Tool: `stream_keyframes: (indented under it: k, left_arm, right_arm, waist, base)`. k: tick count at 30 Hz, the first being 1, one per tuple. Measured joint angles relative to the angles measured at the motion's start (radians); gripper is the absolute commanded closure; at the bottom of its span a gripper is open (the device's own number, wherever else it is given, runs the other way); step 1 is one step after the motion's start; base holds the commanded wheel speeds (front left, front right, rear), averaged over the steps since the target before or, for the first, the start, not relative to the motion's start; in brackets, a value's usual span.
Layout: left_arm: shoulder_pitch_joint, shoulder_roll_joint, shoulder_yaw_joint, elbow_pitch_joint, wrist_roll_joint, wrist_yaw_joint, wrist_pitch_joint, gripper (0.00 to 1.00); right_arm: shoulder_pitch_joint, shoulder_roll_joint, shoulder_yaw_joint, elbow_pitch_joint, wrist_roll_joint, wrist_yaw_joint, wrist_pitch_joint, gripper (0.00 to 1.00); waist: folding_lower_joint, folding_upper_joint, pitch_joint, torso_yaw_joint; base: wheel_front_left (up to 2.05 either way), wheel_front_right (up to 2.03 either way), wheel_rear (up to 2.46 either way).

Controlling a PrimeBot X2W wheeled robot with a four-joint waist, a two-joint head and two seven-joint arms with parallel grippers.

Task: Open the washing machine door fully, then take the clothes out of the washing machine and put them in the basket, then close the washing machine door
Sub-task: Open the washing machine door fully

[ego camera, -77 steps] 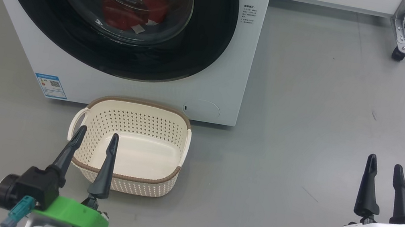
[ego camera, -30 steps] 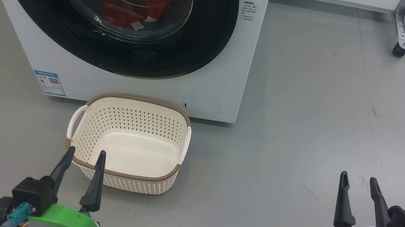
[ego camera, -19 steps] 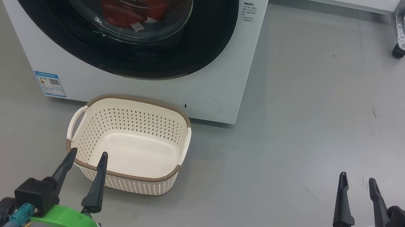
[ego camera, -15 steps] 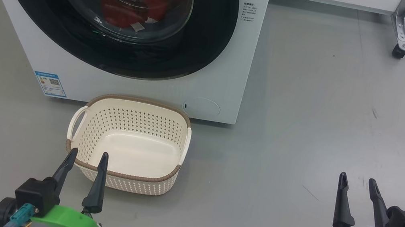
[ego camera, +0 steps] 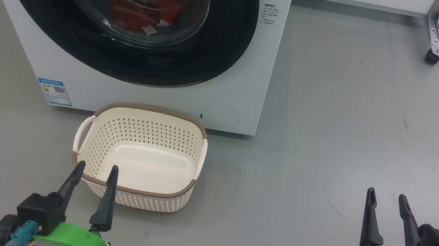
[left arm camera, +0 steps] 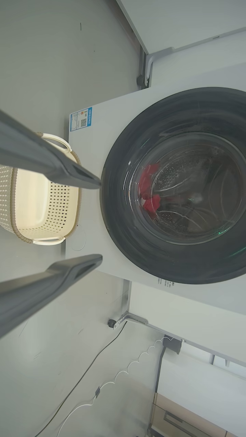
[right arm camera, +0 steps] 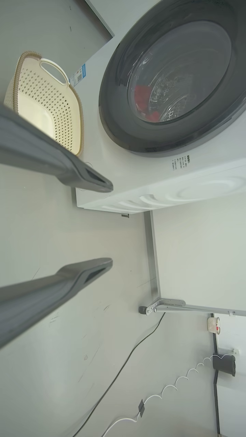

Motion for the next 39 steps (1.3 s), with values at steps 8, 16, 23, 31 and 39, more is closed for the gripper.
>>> stream_keyframes:
  k: [8,16,23,31,39]
  left_arm:
    - [0.000,0.000,-0.006,0.000,-0.003,0.000,0.000,0.00]
    - [-0.001,0.000,-0.009,-0.007,-0.003,0.000,0.000,0.00]
    - [-0.016,0.000,-0.021,-0.008,-0.002,-0.001,0.000,0.00]
    - [-0.024,0.000,-0.038,-0.010,-0.003,-0.001,0.000,0.00]
    - [-0.055,0.000,-0.061,-0.030,-0.003,-0.001,0.000,0.00]
  right_arm:
    - [-0.002,0.004,0.000,0.002,0.002,0.000,0.000,0.00]
    - [-0.016,0.007,-0.007,-0.013,0.004,0.000,-0.006,0.35]
    - [-0.039,0.014,-0.035,-0.026,0.030,0.007,-0.015,1.00]
    - [-0.096,0.031,-0.067,-0.026,0.142,0.053,-0.010,1.00]
    - [-0.203,0.043,-0.119,-0.029,0.300,0.074,0.067,1.00]
  waist:
    - [0.0000,0.0000,0.000,0.001]
    - [0.0000,0.0000,0.026,0.009]
    - [0.0000,0.0000,0.050,0.023]
    - [0.0000,0.0000,0.077,0.042]
    - [0.0000,0.0000,0.125,0.064]
  base:
    - [0.00,0.00,0.00]
    - [0.00,0.00,0.00]
    - [0.00,0.00,0.00]
    - [0.00,0.00,0.00]
    - [0.00,0.00,0.00]
